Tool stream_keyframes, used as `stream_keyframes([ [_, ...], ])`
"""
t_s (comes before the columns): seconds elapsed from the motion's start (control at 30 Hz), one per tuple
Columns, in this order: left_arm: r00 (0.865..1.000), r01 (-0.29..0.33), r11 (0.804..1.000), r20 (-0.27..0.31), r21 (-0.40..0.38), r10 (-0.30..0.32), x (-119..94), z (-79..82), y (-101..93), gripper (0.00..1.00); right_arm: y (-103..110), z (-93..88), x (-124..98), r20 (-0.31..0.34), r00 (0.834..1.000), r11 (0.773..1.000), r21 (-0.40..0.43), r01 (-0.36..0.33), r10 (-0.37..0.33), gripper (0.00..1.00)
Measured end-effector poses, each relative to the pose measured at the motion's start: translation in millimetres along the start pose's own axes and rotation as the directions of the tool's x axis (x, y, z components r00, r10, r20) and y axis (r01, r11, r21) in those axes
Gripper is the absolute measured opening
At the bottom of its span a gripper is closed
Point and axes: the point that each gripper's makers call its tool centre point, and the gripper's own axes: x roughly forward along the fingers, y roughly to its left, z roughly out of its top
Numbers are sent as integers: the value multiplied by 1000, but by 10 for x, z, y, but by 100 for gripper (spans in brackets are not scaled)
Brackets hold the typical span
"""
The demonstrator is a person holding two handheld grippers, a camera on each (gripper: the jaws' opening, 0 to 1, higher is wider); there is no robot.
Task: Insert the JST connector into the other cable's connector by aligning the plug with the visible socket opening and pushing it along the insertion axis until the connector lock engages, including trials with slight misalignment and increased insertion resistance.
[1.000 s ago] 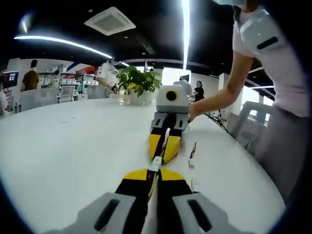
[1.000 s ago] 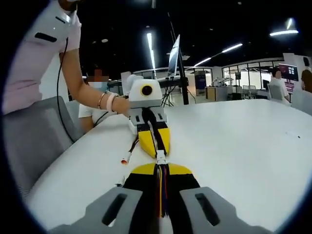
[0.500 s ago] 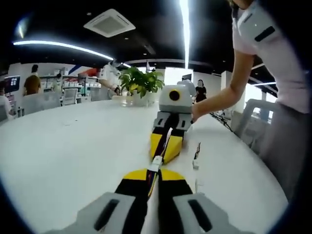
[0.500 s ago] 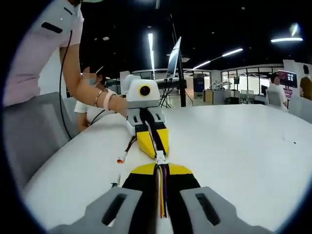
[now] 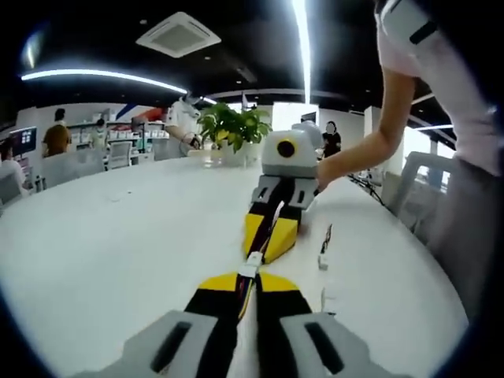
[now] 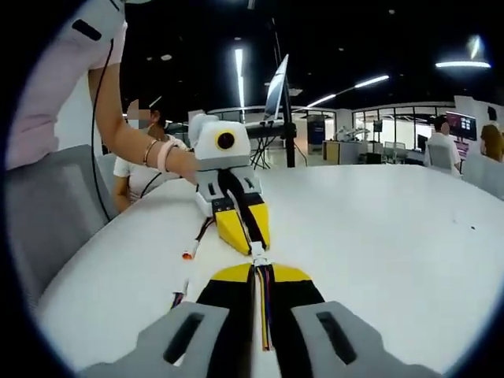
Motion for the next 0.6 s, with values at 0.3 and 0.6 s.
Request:
stream_keyframes([
  [0.3,999,-32,999,-15,-24,31,-19,-17,4,5,-4,43,14,8,1000,999,35,16,-16,10],
  [0.6,998,-58,997,-6,-59,58,-83,50,8,12,-27,95,16,29,999,997,67,31,-33,16],
])
